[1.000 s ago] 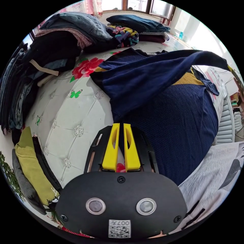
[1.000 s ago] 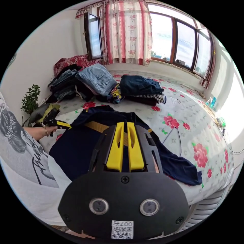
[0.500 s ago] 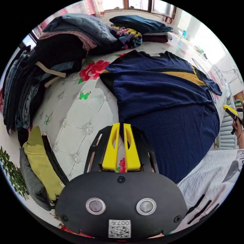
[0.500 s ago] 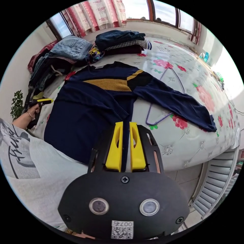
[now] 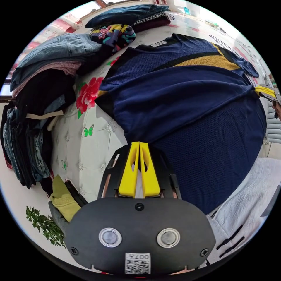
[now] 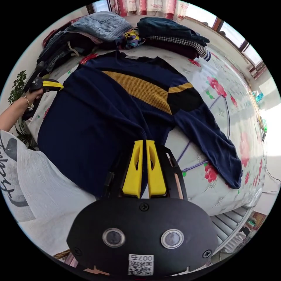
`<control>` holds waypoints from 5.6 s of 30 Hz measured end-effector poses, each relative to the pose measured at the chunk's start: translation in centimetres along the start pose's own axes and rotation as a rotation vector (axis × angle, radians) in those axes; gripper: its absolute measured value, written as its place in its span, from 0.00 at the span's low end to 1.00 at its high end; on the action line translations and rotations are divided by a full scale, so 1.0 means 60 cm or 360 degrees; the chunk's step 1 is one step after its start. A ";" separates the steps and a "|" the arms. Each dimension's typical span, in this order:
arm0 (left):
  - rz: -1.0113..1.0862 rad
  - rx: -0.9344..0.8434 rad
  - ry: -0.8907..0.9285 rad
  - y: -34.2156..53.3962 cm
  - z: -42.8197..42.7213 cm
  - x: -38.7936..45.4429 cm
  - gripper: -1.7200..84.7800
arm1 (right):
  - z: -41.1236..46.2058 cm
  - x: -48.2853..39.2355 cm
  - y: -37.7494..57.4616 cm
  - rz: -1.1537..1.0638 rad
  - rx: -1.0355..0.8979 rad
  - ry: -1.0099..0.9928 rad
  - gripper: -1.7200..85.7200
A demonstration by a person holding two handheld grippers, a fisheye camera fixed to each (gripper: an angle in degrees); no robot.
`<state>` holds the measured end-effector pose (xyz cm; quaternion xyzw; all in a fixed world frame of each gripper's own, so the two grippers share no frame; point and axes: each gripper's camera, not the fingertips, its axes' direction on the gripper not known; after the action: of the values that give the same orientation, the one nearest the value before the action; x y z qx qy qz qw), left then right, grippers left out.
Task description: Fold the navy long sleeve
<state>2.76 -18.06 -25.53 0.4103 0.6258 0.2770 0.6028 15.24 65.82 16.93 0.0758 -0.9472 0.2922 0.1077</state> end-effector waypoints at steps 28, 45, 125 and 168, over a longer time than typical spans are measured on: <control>-0.0125 0.0163 0.0284 0.077 0.060 -0.109 0.01 | 0.043 0.127 0.036 0.0278 -0.0191 -0.0170 0.04; -0.0991 0.0294 0.0627 0.272 0.014 -0.179 0.01 | -0.039 0.512 0.324 0.1460 0.0470 -0.0296 0.08; -0.0251 0.0585 0.0754 0.587 0.031 0.089 0.10 | 0.028 -0.178 0.388 0.0431 0.0228 -0.0622 0.02; -0.0802 0.0390 0.1122 0.678 0.162 -0.071 0.01 | 0.067 0.089 0.426 0.0459 0.0183 -0.0990 0.02</control>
<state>19.32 -2.33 9.79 0.1940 0.9015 0.1683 0.3484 4.17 84.04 1.29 0.0325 -0.9176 0.3202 -0.2332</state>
